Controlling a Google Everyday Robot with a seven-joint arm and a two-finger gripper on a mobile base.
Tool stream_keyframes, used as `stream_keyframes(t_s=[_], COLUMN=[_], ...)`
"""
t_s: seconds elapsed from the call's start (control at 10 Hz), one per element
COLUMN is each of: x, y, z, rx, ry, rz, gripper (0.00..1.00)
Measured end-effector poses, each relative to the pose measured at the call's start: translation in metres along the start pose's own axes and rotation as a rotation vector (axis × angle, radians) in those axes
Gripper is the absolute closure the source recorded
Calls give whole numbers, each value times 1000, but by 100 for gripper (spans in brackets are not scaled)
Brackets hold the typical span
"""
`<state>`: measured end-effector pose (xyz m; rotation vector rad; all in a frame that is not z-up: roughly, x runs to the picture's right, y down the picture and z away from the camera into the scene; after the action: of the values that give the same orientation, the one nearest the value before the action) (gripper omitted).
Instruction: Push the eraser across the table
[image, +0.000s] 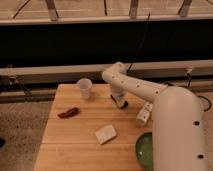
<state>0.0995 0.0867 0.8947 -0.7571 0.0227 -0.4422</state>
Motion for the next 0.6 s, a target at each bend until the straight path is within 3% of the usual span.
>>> stream_keyframes(t_s=[0.2,0.6], x=[0,17], y=[-9,-43], z=[2,6], rx=[31,80], ry=[5,-22], rz=[-37,-27], gripper=[100,100])
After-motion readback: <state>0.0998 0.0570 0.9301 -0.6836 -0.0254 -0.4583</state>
